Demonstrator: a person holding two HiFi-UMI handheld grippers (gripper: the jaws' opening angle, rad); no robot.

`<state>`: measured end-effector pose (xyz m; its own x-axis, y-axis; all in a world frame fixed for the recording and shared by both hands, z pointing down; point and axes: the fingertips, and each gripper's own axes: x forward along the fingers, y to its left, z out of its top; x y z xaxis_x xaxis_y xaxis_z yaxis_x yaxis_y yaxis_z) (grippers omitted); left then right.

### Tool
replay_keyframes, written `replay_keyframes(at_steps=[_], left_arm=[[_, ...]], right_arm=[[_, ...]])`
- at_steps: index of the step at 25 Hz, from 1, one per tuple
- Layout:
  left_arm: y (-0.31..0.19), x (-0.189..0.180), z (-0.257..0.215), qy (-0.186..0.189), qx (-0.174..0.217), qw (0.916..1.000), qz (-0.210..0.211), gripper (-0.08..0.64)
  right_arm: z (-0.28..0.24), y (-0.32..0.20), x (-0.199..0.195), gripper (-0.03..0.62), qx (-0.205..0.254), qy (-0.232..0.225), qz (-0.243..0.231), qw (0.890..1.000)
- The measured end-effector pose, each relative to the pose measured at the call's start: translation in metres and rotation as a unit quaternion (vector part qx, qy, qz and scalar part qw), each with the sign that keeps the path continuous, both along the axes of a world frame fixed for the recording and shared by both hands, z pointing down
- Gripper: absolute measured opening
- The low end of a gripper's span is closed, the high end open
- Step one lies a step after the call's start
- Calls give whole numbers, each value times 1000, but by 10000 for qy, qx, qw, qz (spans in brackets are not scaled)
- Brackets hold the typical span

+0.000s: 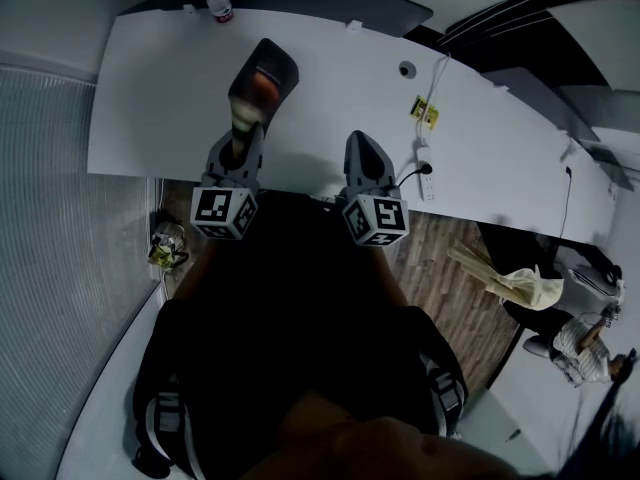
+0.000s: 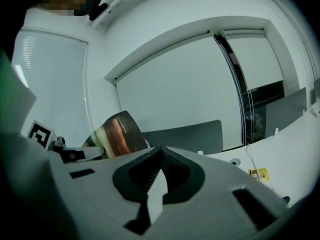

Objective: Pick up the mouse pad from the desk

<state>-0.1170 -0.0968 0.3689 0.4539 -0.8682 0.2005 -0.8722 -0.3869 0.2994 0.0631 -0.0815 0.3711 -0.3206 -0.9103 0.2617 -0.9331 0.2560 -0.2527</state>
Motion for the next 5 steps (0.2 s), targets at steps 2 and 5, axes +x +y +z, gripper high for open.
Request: replay_keyframes(at_steps=[2, 5], left_arm=[[0, 1, -1, 5, 2, 10000, 9, 25], [-2, 3, -1, 9, 7, 10000, 39, 25]], right_arm=[[-1, 0, 0, 1, 5, 0, 4, 10000], [-1, -1, 1, 1, 16, -5, 32, 10000]])
